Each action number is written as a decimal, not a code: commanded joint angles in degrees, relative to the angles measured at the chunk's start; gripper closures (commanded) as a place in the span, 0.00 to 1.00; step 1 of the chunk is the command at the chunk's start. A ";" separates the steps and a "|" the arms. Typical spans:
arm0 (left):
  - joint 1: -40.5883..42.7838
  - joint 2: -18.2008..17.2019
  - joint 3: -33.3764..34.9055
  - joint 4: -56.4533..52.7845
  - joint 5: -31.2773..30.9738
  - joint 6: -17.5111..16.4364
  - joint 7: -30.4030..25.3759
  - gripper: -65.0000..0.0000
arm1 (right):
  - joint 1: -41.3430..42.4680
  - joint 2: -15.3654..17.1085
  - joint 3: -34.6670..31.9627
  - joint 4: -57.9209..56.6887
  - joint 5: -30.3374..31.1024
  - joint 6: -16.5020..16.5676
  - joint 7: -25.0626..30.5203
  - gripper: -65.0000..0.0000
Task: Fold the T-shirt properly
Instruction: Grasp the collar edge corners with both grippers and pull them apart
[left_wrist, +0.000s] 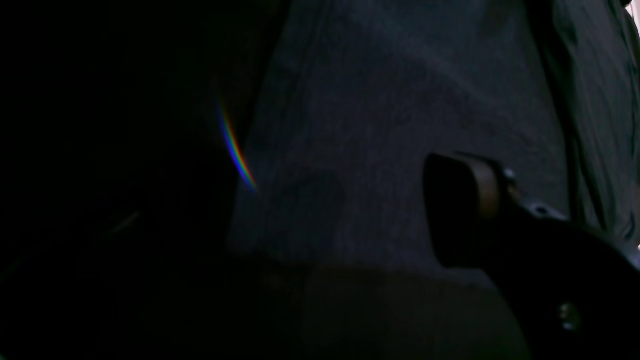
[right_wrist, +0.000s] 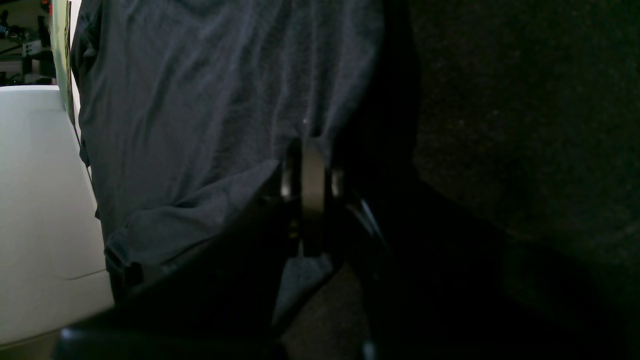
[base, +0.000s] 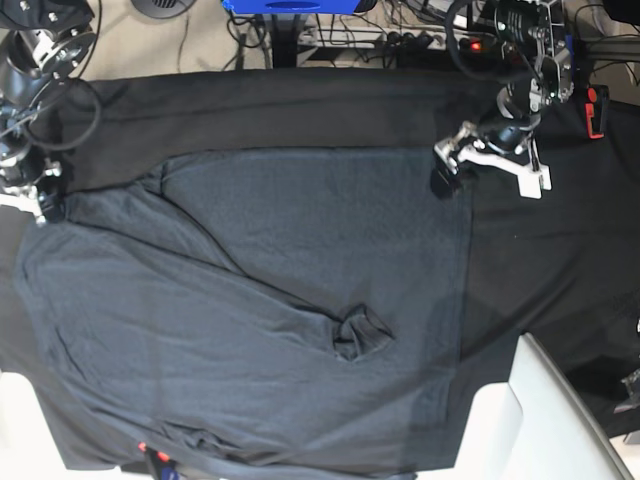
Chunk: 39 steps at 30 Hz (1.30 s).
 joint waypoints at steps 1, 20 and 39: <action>0.37 0.32 0.19 -1.36 0.94 1.12 3.43 0.14 | -0.11 0.42 -0.23 0.13 -2.48 -1.46 -2.00 0.99; -1.30 0.93 0.19 -4.70 0.76 1.12 3.43 1.00 | -0.11 0.42 -0.32 0.39 -2.48 -1.46 -2.00 0.99; 2.92 -0.38 -5.78 14.64 0.50 1.12 13.89 1.00 | -4.16 -0.10 -0.05 18.15 -2.13 -1.81 -12.02 0.99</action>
